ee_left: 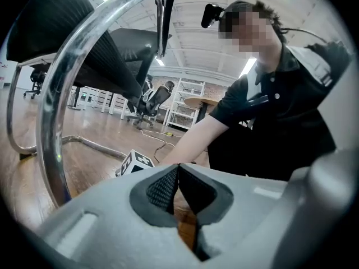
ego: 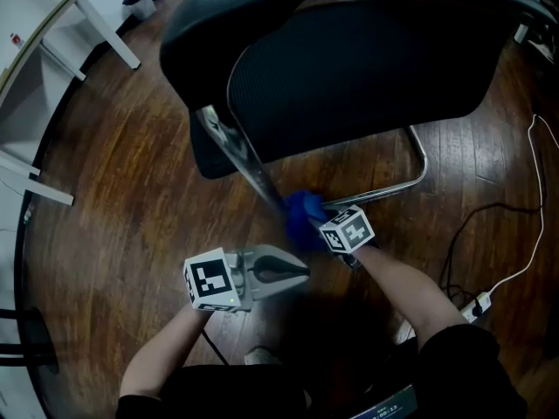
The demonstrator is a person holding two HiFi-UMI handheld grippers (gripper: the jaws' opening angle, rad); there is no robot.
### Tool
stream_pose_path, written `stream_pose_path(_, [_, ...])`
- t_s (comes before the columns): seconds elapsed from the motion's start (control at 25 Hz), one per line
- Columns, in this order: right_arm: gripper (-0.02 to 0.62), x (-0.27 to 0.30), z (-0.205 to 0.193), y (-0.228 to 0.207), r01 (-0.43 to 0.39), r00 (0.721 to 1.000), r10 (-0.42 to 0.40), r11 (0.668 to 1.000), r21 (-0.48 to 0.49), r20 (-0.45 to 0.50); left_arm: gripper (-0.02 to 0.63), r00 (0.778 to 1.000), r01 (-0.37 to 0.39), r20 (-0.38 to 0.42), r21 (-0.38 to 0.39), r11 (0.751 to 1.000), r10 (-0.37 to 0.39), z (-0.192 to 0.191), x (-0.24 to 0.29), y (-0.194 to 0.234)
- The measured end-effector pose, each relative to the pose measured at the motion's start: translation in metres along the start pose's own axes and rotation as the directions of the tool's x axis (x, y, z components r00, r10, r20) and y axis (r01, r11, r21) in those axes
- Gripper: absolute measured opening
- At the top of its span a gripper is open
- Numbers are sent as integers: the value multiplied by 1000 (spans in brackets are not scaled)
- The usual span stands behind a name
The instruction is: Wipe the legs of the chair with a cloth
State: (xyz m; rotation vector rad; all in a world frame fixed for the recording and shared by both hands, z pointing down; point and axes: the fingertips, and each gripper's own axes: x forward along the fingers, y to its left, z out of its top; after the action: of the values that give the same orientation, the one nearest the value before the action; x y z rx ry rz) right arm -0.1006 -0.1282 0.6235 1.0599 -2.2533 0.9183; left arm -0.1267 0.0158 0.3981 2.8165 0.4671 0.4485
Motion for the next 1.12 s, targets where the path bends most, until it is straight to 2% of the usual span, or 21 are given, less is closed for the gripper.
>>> stream_pose_path(0.12, [54,2,-5,0,30,999,-30,999,-25,-16,0,1000,2,-2,-19,1000,-2,-1,3,-4])
stream_pose_path(0.28, [54,-3,-16,-29,127,991,-131,988,-93,-41,0,999,-16,-36,-24,1000,15,-3,6,-6])
stream_pose_path(0.4, [55,-14,-24,-50,163,985,-169,979,-123,-42,0,999,-27,-35,-32,999,26,-1,11,-2])
stream_pose_path(0.6, [55,-42,-32,-88,241,969,-246,960,-145,-20,0,999,9,-40,-27,1000,-10,8,38,6])
stream_pose_path(0.8, [55,-83,-45,-133,335,940,-340,931,-144,-13,0,997,59,-50,-24,998,-60,11,64,15])
stream_pose_path(1.0, [57,-131,-62,-194,455,890,-456,887,-78,-1,0,995,97,-24,-42,994,-98,13,87,24])
stream_pose_path(1.12, [60,-153,-66,-218,487,870,-492,868,-99,-25,0,992,123,-32,-40,992,-125,11,96,23])
